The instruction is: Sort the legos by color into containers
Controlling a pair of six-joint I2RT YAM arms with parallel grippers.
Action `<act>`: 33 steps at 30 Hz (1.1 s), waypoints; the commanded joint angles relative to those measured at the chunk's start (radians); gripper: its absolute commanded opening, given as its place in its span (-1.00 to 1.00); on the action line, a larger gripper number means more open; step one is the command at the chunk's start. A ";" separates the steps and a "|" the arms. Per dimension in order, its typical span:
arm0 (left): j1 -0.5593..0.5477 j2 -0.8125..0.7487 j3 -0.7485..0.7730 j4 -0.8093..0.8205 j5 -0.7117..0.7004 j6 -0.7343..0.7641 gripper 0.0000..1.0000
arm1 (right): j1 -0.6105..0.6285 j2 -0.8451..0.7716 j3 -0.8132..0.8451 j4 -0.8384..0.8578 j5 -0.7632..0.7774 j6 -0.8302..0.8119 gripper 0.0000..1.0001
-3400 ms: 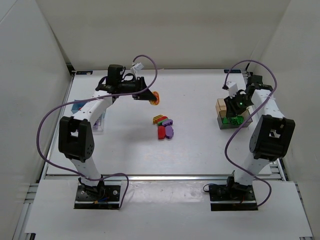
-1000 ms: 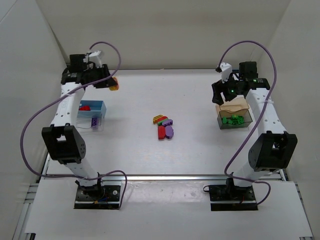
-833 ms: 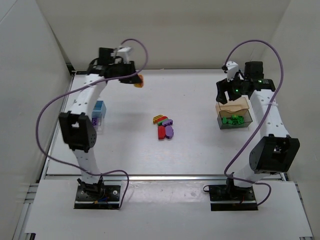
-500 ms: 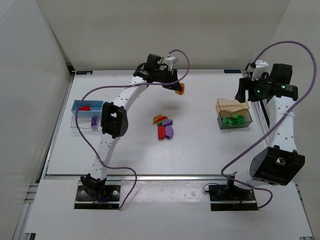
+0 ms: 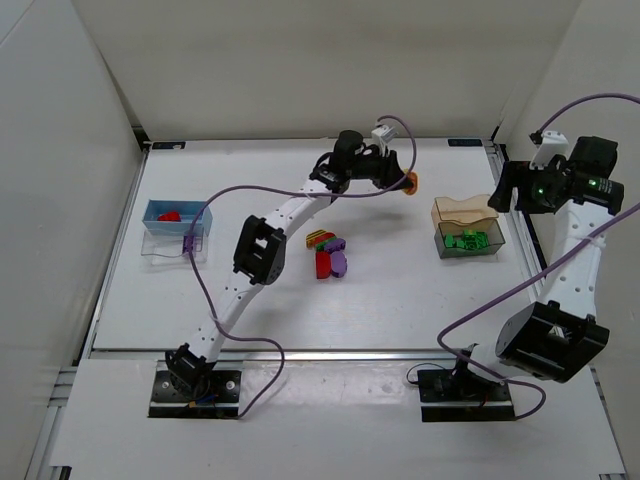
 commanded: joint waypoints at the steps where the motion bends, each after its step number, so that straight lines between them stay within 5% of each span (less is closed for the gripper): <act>1: -0.039 -0.022 0.054 0.186 -0.049 -0.022 -0.80 | -0.003 -0.011 0.029 -0.058 -0.080 -0.017 0.59; 10: -0.079 -0.029 0.080 0.297 -0.011 -0.151 -0.80 | -0.021 0.112 0.072 -0.166 -0.502 -0.231 0.49; 16: -0.019 -0.198 -0.133 0.415 0.171 -0.350 -0.80 | -0.138 0.397 0.317 -0.430 -0.861 -0.368 0.46; 23: 0.035 -0.255 -0.151 0.485 0.382 -0.550 -0.80 | -0.135 0.489 0.253 -0.130 -1.152 0.050 0.44; 33: 0.056 -0.358 -0.302 0.657 0.468 -0.735 -0.80 | 0.116 0.489 0.248 -0.106 -1.081 -0.007 0.45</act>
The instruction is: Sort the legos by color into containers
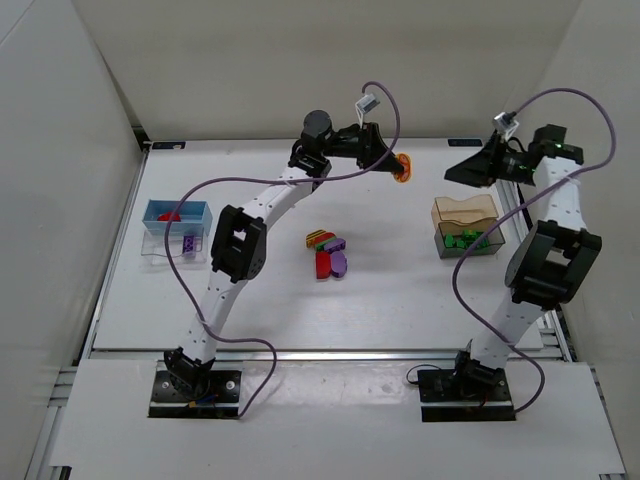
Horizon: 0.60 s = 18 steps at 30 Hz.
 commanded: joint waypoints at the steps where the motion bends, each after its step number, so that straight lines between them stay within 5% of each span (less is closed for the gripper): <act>1: -0.005 -0.123 -0.050 0.087 0.045 -0.074 -0.80 | 0.067 -0.002 0.038 -0.011 -0.024 -0.041 0.46; 18: 0.013 -0.160 -0.090 0.110 0.071 -0.097 -0.80 | 0.230 0.080 0.149 0.055 -0.003 -0.001 0.49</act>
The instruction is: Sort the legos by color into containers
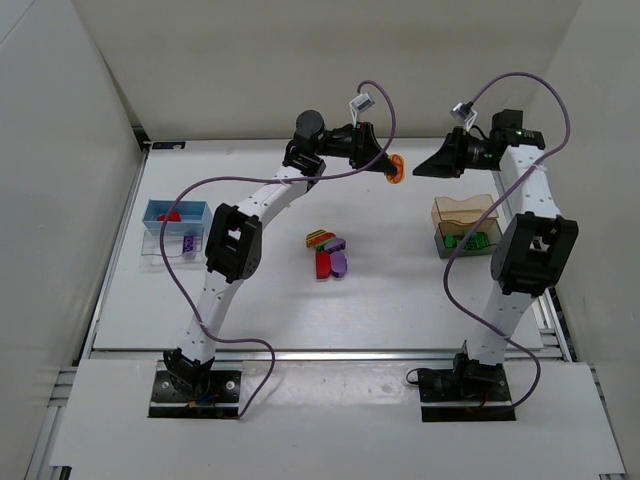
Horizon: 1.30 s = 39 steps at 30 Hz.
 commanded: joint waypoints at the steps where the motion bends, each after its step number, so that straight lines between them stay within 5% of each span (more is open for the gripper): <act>1: -0.004 -0.095 0.007 0.020 0.014 -0.003 -0.80 | 0.045 -0.003 0.035 0.017 -0.004 -0.015 0.49; 14: -0.007 -0.082 0.022 0.019 0.012 -0.006 -0.80 | 0.119 0.008 0.066 -0.008 0.025 -0.064 0.46; 20: -0.007 -0.087 0.016 0.021 0.003 -0.007 -0.74 | 0.145 0.003 0.068 -0.025 0.048 -0.094 -0.26; 22: -0.005 -0.087 0.014 0.021 -0.006 -0.007 -0.61 | 0.145 0.002 0.068 -0.041 0.051 -0.117 -0.37; 25: -0.005 -0.093 0.007 0.021 -0.022 -0.007 -0.10 | 0.147 -0.009 0.066 -0.049 0.071 -0.131 -0.57; 29: -0.005 -0.110 -0.027 0.023 -0.043 -0.004 0.12 | 0.148 -0.023 0.058 -0.057 0.091 -0.148 -0.86; 36: 0.019 -0.186 -0.185 0.077 -0.071 -0.018 0.77 | 0.147 -0.076 0.052 -0.087 0.111 -0.187 -0.97; 37: 0.022 -0.206 -0.264 0.093 -0.090 -0.015 0.99 | 0.145 -0.083 0.051 -0.094 0.112 -0.191 -0.98; 39: 0.039 -0.260 -0.331 0.098 -0.117 0.012 0.99 | 0.130 -0.109 0.042 -0.101 0.124 -0.194 -0.98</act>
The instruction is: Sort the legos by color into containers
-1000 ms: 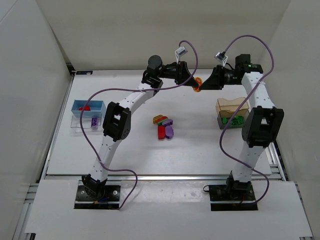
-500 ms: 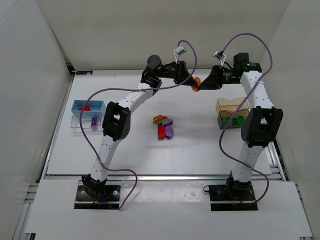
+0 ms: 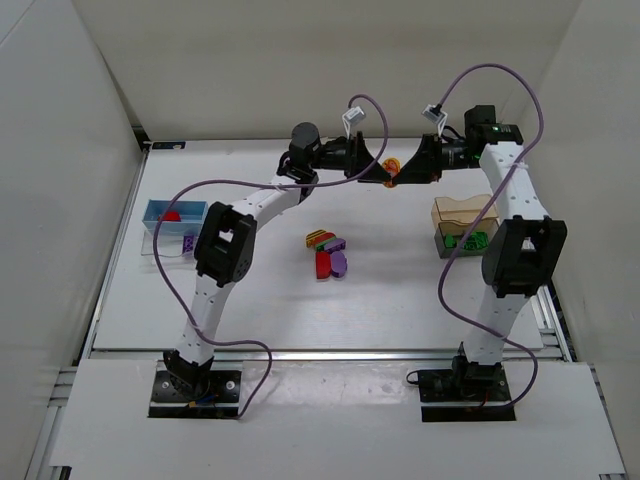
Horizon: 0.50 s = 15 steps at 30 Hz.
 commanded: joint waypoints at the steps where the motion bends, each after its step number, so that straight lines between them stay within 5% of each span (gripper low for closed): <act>1: 0.035 -0.169 -0.124 0.060 -0.061 0.032 0.99 | -0.018 -0.100 0.002 -0.028 0.014 -0.035 -0.99; 5: 0.095 -0.255 -0.236 -0.015 -0.106 0.122 0.99 | -0.094 -0.152 -0.032 -0.031 0.083 -0.041 -0.99; 8: 0.156 -0.339 -0.251 -0.308 -0.133 0.336 0.99 | -0.145 -0.177 -0.058 -0.019 0.222 -0.050 -1.00; 11: 0.214 -0.406 -0.183 -0.797 -0.215 0.610 0.99 | -0.179 -0.217 -0.097 0.022 0.446 -0.055 -1.00; 15: 0.243 -0.489 -0.079 -1.144 -0.429 0.913 0.99 | -0.183 -0.240 -0.179 0.123 0.751 -0.111 -1.00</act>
